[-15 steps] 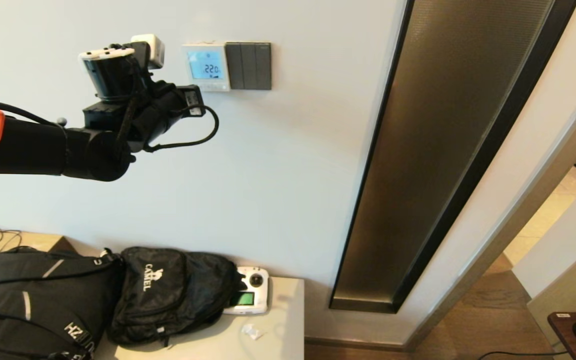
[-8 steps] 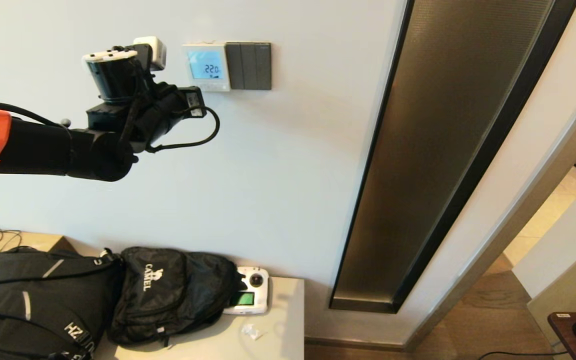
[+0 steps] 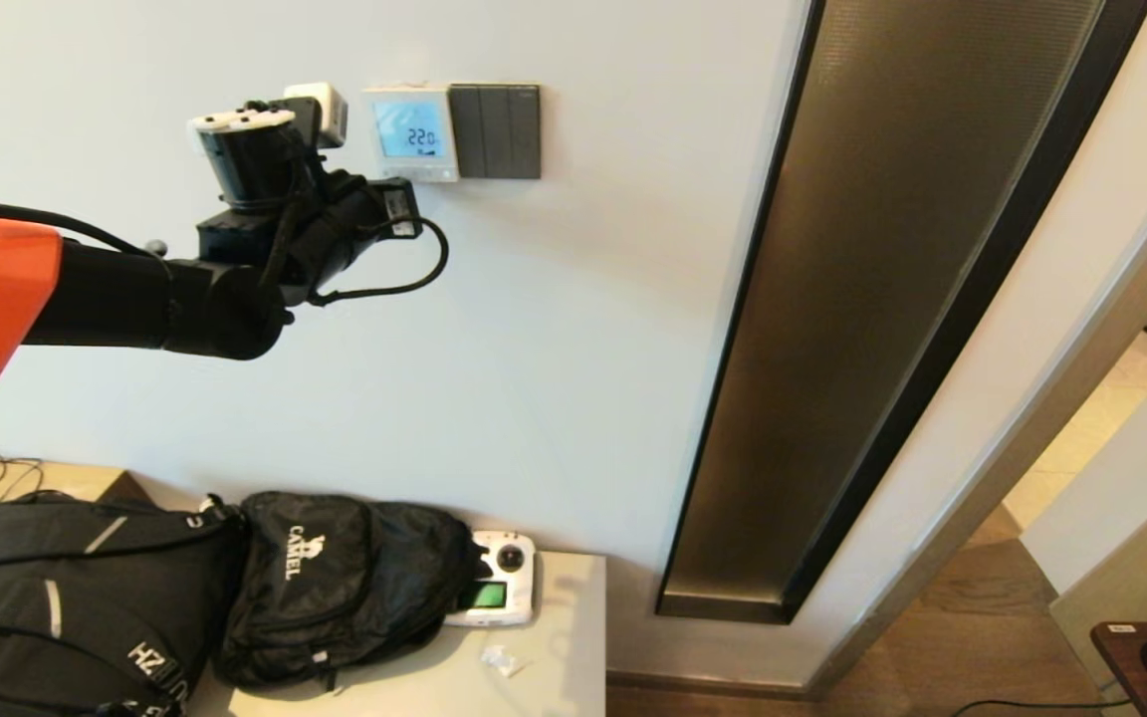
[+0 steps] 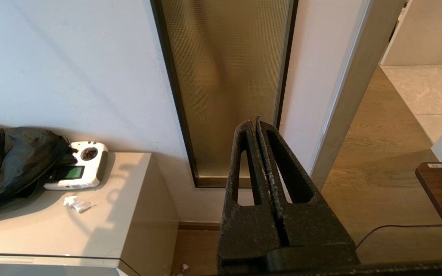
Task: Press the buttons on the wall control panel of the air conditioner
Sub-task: Press the temperature increase button
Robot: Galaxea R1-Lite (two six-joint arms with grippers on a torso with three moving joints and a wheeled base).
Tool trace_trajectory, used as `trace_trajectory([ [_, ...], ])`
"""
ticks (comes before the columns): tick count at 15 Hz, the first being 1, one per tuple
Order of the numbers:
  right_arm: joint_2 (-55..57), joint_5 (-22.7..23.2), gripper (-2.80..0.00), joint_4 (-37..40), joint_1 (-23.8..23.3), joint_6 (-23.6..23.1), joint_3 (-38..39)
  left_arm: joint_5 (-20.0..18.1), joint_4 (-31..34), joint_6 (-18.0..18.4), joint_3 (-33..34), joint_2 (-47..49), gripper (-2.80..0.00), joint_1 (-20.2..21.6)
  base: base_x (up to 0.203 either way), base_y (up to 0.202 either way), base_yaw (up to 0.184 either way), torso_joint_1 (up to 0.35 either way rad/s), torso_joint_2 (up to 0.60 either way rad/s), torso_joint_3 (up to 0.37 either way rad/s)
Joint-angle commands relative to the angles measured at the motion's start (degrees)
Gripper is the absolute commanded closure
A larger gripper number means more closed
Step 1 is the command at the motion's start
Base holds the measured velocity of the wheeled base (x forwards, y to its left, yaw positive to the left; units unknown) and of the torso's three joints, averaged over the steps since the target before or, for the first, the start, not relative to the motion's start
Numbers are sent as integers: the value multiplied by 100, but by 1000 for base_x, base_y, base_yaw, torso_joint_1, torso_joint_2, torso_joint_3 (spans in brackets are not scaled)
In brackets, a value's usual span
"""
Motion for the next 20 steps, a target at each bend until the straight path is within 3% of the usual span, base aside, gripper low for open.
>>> trace_trajectory([
  [1, 8, 2, 0, -3, 0, -5, 9, 2, -16, -4, -95, 129, 0, -2, 0, 0, 0, 0, 0, 0],
  [10, 8, 2, 0, -3, 0, 0, 9, 2, 110, -10, -282, 188, 0, 7, 0, 0, 0, 0, 0, 0],
  [16, 8, 2, 0, -3, 0, 1, 9, 2, -248, -4, 488, -324, 0, 7, 0, 0, 0, 0, 0, 0],
  [20, 8, 2, 0, -3, 0, -5, 9, 2, -227, -4, 463, -335, 0, 7, 0, 0, 0, 0, 0, 0],
])
